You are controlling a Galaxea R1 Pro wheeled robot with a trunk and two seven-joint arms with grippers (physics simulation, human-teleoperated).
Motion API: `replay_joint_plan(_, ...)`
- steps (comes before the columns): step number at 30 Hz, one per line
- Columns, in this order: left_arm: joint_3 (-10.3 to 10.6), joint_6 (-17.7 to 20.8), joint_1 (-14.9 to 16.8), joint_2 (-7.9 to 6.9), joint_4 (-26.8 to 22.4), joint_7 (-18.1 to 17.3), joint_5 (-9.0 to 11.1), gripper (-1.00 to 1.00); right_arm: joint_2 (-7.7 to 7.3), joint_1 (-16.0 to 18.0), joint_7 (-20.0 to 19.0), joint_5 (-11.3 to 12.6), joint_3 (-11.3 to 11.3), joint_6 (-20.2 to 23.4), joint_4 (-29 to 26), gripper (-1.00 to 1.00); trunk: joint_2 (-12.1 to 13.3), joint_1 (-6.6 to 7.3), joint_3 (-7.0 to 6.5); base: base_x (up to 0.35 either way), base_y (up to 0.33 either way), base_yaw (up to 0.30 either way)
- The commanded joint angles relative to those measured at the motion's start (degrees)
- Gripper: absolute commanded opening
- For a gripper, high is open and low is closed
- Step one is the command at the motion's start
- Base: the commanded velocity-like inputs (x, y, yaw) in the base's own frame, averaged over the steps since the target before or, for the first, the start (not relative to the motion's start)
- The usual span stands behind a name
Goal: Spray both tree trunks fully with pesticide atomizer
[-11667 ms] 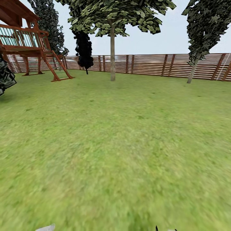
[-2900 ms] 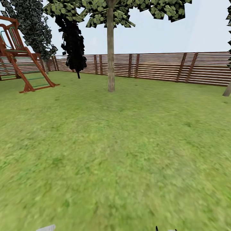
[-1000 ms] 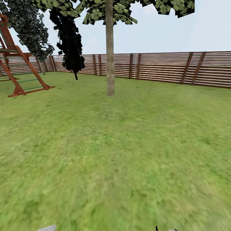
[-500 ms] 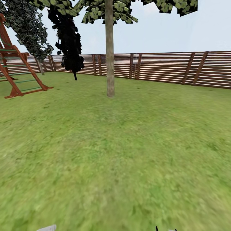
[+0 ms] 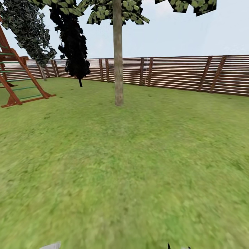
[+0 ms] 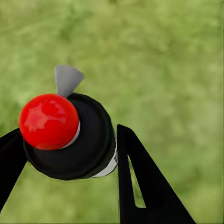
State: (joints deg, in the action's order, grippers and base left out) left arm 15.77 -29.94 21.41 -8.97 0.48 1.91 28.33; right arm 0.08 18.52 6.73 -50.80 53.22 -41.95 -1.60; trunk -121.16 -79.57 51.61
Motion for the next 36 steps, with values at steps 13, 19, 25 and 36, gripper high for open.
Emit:
replay_joint_plan(13,0.49,-0.18,0.04,0.01,0.05,0.20,0.24,-1.00,0.01,0.03,0.51,-0.62,0.13,-0.06,0.02,1.00,-0.02,-0.03,0.05,0.339,0.000,0.000)
replay_joint_plan(19,0.49,-0.16,0.04,0.01,0.05,0.20,0.24,-1.00,0.01,0.03,0.54,-0.62,0.13,-0.06,0.02,1.00,-0.02,-0.03,0.05,0.339,0.000,0.000)
replay_joint_plan(25,0.48,-0.12,0.04,0.01,0.05,0.20,0.24,-1.00,0.01,0.03,0.54,-0.62,0.13,-0.06,0.02,1.00,-0.02,-0.03,0.05,0.339,0.000,0.000)
replay_joint_plan(36,0.48,-0.12,0.04,0.01,0.05,0.20,0.24,-1.00,0.01,0.03,0.52,-0.62,0.13,-0.06,0.02,1.00,-0.02,-0.03,0.05,0.339,0.000,0.000)
